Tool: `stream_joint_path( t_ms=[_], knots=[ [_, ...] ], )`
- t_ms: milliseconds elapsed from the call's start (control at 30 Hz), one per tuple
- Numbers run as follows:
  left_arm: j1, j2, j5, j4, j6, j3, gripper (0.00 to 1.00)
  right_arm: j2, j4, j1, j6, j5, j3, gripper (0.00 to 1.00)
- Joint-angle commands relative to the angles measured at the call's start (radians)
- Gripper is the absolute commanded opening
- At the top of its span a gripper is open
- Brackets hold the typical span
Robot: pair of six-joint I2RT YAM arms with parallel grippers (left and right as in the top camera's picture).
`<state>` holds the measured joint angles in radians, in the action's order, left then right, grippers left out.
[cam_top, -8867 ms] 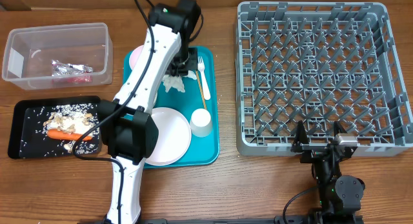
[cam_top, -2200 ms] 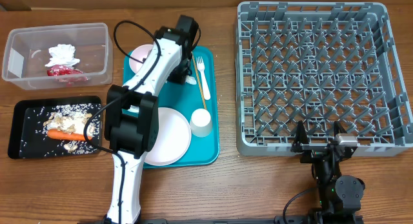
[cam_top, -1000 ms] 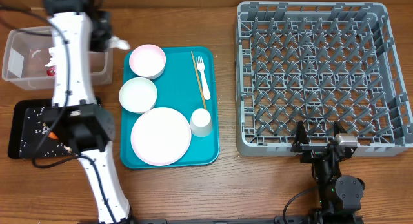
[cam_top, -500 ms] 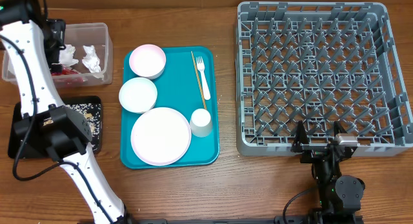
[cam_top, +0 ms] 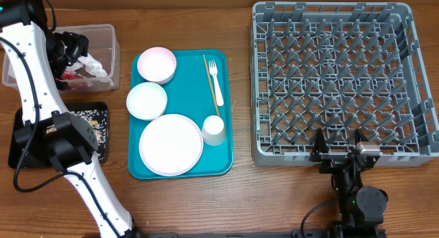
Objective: Sort waste into correct bins and load items into the dishwasher rack
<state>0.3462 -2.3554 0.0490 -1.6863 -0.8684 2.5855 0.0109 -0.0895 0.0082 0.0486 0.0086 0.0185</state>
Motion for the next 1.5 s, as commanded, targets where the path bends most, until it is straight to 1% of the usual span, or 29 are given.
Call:
stream_joint_path(
  t_ms=[0,133,267,367,567,667,767,867,900,1100,1300,1467],
  knots=[
    [-0.020,0.096,-0.026,-0.003,0.153,0.021,1.00,-0.008,0.006,0.006,0.004,0.013,-0.010,1.00],
    [-0.033,0.159,-0.026,-0.003,0.209,0.013,1.00,-0.008,0.006,0.006,0.004,0.013,-0.010,1.00],
    [-0.045,0.248,-0.031,-0.003,0.215,-0.077,1.00,-0.008,0.006,0.006,0.004,0.013,-0.010,1.00],
    [-0.047,0.333,-0.044,-0.003,0.205,-0.224,1.00,-0.008,0.006,0.006,0.004,0.013,-0.010,1.00],
    [-0.047,0.461,-0.138,-0.002,0.105,-0.548,1.00,-0.008,0.006,0.006,0.004,0.013,-0.010,1.00],
    [-0.050,0.482,-0.134,0.016,0.105,-0.648,1.00,-0.008,0.006,0.006,0.004,0.013,-0.010,1.00],
    [-0.073,0.498,-0.134,0.069,0.118,-0.731,1.00,-0.008,0.006,0.006,0.004,0.013,-0.010,1.00],
    [-0.127,0.511,-0.138,0.121,0.148,-0.773,1.00,-0.008,0.006,0.006,0.004,0.013,-0.010,1.00],
    [-0.171,0.516,-0.138,0.148,0.170,-0.773,1.00,-0.008,0.006,0.006,0.004,0.013,-0.010,1.00],
    [-0.351,0.567,-0.170,0.233,0.185,-0.773,1.00,-0.008,0.006,0.006,0.004,0.013,-0.010,1.00],
    [-0.537,0.581,-0.274,0.236,0.185,-0.773,1.00,-0.008,0.006,0.006,0.004,0.013,-0.010,1.00],
    [-0.669,0.581,-0.296,0.245,0.180,-0.774,1.00,-0.008,0.006,0.006,0.004,0.013,-0.010,1.00]
  ],
)
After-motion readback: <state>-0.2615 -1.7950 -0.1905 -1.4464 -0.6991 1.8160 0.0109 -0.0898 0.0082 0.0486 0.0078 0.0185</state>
